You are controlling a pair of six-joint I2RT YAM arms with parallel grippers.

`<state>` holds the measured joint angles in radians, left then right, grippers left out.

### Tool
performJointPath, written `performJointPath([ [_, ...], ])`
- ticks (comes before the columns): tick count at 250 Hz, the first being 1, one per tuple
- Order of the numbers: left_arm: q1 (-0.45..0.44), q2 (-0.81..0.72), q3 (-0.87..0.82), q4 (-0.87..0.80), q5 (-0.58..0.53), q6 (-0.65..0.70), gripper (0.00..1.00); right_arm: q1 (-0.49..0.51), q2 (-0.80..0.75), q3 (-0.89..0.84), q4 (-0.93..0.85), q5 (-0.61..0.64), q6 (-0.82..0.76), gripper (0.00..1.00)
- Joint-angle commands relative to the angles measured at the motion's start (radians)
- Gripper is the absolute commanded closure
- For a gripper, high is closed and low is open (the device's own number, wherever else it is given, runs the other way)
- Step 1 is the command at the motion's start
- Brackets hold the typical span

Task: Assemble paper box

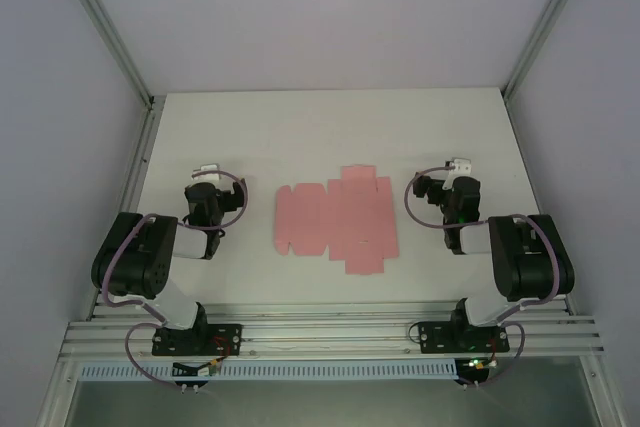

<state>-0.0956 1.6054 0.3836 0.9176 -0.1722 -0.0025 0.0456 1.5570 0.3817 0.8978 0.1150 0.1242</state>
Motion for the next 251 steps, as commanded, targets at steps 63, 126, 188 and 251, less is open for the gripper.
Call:
performJointPath([
  [63,0.008,-0.012,0.009,0.003,0.022,0.015,0.0,-0.003,-0.001,0.006,0.027,-0.005,0.018,0.0],
  [126,0.009,-0.01,0.012,-0.003,0.025,0.015,0.0,-0.004,-0.002,0.005,0.027,-0.006,0.018,0.0],
  [188,0.01,-0.01,0.013,-0.004,0.026,0.015,0.0,-0.005,-0.001,0.007,0.024,-0.009,0.02,0.0],
  [251,0.011,-0.081,0.059,-0.138,0.012,0.011,0.0,-0.004,-0.053,0.031,-0.057,-0.023,0.006,0.0],
])
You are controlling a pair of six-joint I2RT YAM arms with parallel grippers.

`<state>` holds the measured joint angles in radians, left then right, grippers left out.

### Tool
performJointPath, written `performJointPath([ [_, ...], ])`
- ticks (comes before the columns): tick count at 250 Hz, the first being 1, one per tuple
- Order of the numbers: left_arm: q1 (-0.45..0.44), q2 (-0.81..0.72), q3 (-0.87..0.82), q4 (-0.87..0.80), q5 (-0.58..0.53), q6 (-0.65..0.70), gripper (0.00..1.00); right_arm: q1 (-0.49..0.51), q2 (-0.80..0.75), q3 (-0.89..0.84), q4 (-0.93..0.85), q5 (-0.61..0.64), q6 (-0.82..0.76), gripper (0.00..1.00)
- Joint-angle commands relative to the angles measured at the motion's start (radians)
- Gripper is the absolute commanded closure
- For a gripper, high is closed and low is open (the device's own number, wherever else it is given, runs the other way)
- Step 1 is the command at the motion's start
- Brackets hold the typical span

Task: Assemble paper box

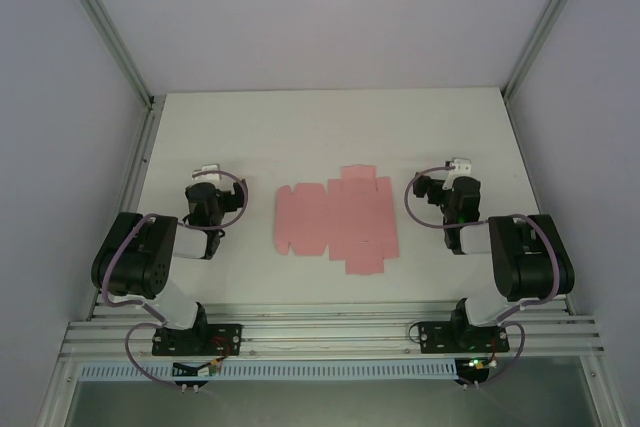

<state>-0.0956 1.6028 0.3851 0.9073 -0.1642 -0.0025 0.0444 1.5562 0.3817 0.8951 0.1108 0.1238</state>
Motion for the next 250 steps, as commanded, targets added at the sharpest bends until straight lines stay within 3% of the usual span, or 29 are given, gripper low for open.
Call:
performJointPath([
  [1,0.011,-0.085,0.062,-0.14,0.003,0.011,0.0,-0.003,-0.056,0.034,-0.062,-0.017,0.006,0.0],
  [41,0.011,-0.3,0.205,-0.562,-0.005,-0.114,0.0,0.018,-0.232,0.218,-0.572,0.005,0.086,0.0],
  [69,0.01,-0.336,0.287,-0.773,0.116,-0.269,0.0,0.068,-0.254,0.363,-0.861,-0.1,0.196,0.0],
  [99,0.01,-0.316,0.332,-0.876,0.283,-0.36,0.0,0.203,-0.209,0.479,-1.05,-0.126,0.268,0.05],
  [129,0.01,-0.296,0.332,-0.893,0.38,-0.445,0.0,0.29,-0.121,0.529,-1.082,-0.258,0.38,0.13],
  [145,0.009,-0.281,0.331,-0.904,0.444,-0.46,0.0,0.313,-0.054,0.553,-1.091,-0.348,0.404,0.23],
  [187,-0.008,-0.22,0.351,-0.958,0.524,-0.459,0.0,0.348,0.13,0.631,-1.219,-0.301,0.443,0.39],
  [250,-0.047,-0.092,0.371,-0.891,0.621,-0.473,0.0,0.345,0.299,0.619,-1.15,-0.355,0.504,0.42],
])
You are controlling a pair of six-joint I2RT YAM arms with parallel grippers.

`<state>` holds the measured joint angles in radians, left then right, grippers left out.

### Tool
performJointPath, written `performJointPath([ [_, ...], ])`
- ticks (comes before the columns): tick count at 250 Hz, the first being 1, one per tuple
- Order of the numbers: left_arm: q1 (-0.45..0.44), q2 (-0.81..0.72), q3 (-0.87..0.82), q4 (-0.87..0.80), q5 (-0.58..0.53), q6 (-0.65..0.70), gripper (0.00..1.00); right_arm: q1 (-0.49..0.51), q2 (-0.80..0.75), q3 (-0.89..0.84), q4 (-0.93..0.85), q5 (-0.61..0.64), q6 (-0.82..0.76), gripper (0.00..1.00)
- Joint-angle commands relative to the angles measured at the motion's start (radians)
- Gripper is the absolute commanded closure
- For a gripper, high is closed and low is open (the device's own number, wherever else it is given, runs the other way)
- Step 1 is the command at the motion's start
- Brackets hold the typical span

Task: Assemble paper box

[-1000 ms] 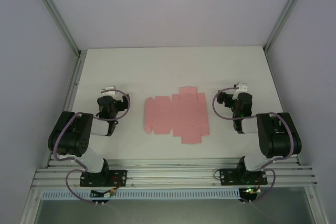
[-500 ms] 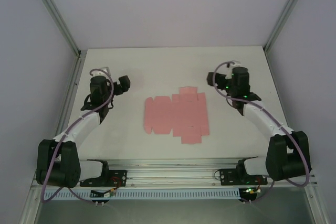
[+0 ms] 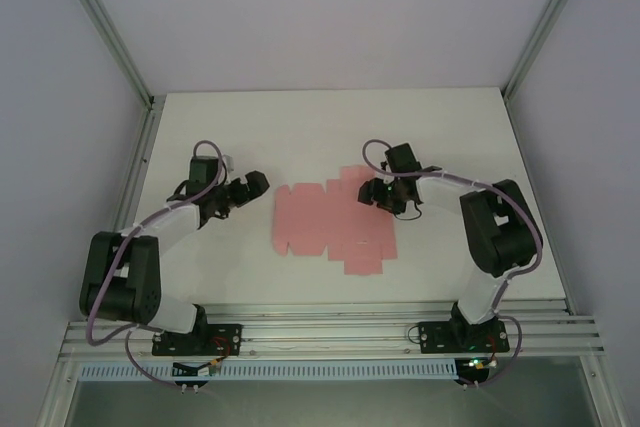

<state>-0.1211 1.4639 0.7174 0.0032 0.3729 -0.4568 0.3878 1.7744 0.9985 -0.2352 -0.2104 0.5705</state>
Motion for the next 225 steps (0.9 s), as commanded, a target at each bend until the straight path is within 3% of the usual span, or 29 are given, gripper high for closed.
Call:
performJointPath([
  [1,-0.022,0.048,0.04,0.012,0.085,-0.019,0.0,0.003,0.083,0.003,-0.02,-0.033,0.057,0.43],
  [40,-0.036,0.103,0.06,0.027,0.15,-0.027,0.0,-0.013,0.136,-0.002,-0.036,0.014,0.099,0.47],
  [166,-0.075,0.267,0.073,0.152,0.296,-0.084,0.0,-0.042,0.191,-0.059,0.06,-0.051,0.13,0.48],
  [210,-0.076,0.257,0.039,0.274,0.371,-0.115,0.15,-0.044,0.204,-0.06,0.065,-0.053,0.131,0.48],
  [225,-0.076,0.238,0.028,0.294,0.37,-0.122,0.31,-0.047,0.203,-0.063,0.069,-0.057,0.129,0.48],
])
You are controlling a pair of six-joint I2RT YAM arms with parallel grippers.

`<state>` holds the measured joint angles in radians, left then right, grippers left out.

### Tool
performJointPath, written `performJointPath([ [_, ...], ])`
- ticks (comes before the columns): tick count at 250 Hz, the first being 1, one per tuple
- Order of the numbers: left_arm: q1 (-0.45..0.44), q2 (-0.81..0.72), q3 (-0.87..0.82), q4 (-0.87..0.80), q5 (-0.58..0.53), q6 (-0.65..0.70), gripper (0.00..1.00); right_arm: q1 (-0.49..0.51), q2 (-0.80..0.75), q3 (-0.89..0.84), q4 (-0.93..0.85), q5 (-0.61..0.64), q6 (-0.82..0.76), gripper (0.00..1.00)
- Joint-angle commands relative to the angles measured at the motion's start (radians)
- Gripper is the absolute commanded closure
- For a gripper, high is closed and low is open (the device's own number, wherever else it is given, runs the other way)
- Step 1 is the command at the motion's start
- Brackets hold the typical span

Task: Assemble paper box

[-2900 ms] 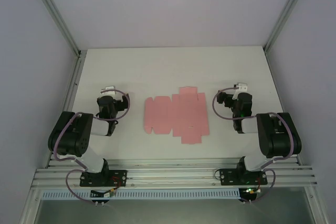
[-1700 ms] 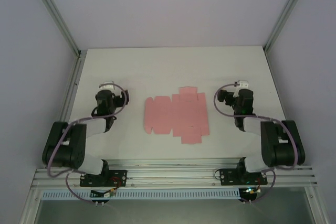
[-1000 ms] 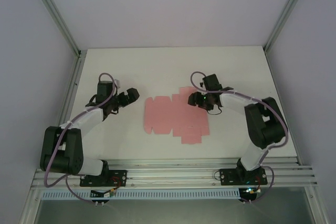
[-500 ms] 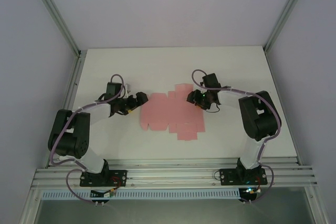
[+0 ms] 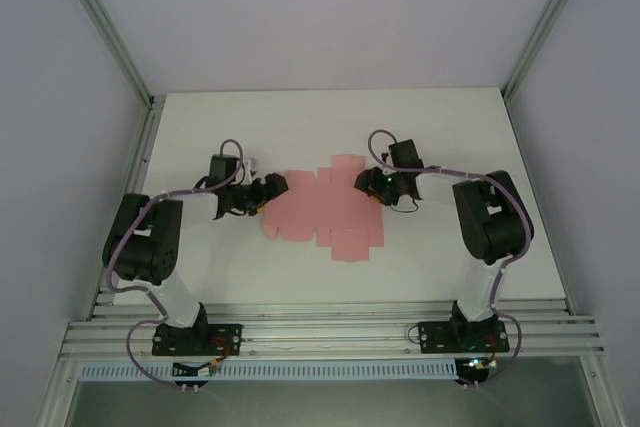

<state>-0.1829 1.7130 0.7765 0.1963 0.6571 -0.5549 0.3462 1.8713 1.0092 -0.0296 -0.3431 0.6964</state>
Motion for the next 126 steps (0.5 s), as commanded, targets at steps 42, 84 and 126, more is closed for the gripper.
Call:
performJointPath([
  [42,-0.014,-0.058,-0.028,0.074,0.075,0.005,0.9,-0.015,0.078,-0.091,-0.094,0.029,-0.006,0.45],
  [84,-0.014,-0.132,-0.054,0.117,0.086,0.043,1.0,-0.025,-0.036,-0.086,-0.084,-0.013,-0.059,0.35],
  [126,-0.015,-0.249,-0.127,0.312,0.146,0.015,1.0,-0.034,-0.256,-0.147,0.022,-0.062,-0.077,0.25],
])
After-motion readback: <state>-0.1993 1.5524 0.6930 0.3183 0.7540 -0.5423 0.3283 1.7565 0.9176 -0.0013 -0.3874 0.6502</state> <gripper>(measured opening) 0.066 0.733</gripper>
